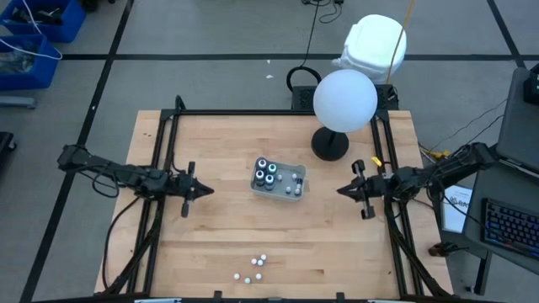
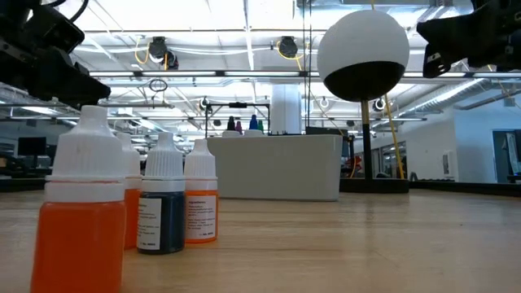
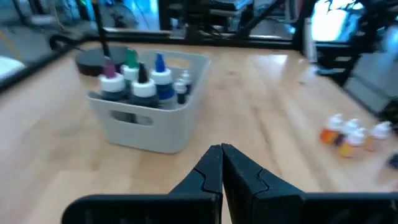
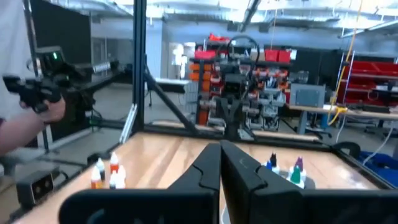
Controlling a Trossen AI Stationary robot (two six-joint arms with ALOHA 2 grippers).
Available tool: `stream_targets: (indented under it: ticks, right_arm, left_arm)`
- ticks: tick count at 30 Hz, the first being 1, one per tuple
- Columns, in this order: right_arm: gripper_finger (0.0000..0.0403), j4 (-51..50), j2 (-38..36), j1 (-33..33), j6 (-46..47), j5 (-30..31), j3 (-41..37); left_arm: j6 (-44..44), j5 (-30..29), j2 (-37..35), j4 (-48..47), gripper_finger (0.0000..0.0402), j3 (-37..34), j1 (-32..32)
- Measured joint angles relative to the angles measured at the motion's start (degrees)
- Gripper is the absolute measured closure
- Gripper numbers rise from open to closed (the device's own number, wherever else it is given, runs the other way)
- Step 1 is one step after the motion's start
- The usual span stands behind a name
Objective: Pick & Place food coloring
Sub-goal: Put the small orange food coloring bottle into the gray bin
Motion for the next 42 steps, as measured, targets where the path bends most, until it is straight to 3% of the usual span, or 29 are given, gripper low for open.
stream_targets:
  ticks: [6,11,16,24,30,35,42]
  right_arm:
    - [0.0402,0.51,0.72,0.05,-0.99,-0.05,-0.11]
    - [0.0402,2.31,1.42,0.07,-1.44,-0.07,-0.15]
    - [0.0402,5.68,4.44,0.09,-2.62,0.65,-0.17]
    - [0.0403,9.43,5.9,0.09,-3.65,1.27,-0.22]
    - [0.0403,7.47,5.86,0.09,-0.59,1.25,-0.26]
    - [0.0403,2.62,8.32,0.12,1.29,4.9,-0.28]
    - [0.0403,4.04,9.77,0.11,1.49,7.19,-0.32]
  left_arm:
    - [-6.24,3.53,9.13,9.18,0.0397,0.02,-6.45]
    - [-6.95,-2.91,25.1,20.87,0.0398,3.44,-18.9]
    - [-9.4,-13.16,45.02,18.78,0.0396,16.12,-29.19]
    - [-12.97,-15.91,68.63,4.52,0.036,38.45,-33.95]
    - [-14.86,-15.73,76.93,-3.35,0.0272,48.84,-33.68]
    - [-16.85,-7.38,79.32,-3.22,0.0199,52.48,-32.57]
    - [-21.59,-2.7,82.09,-2.61,0.0167,52.61,-29.74]
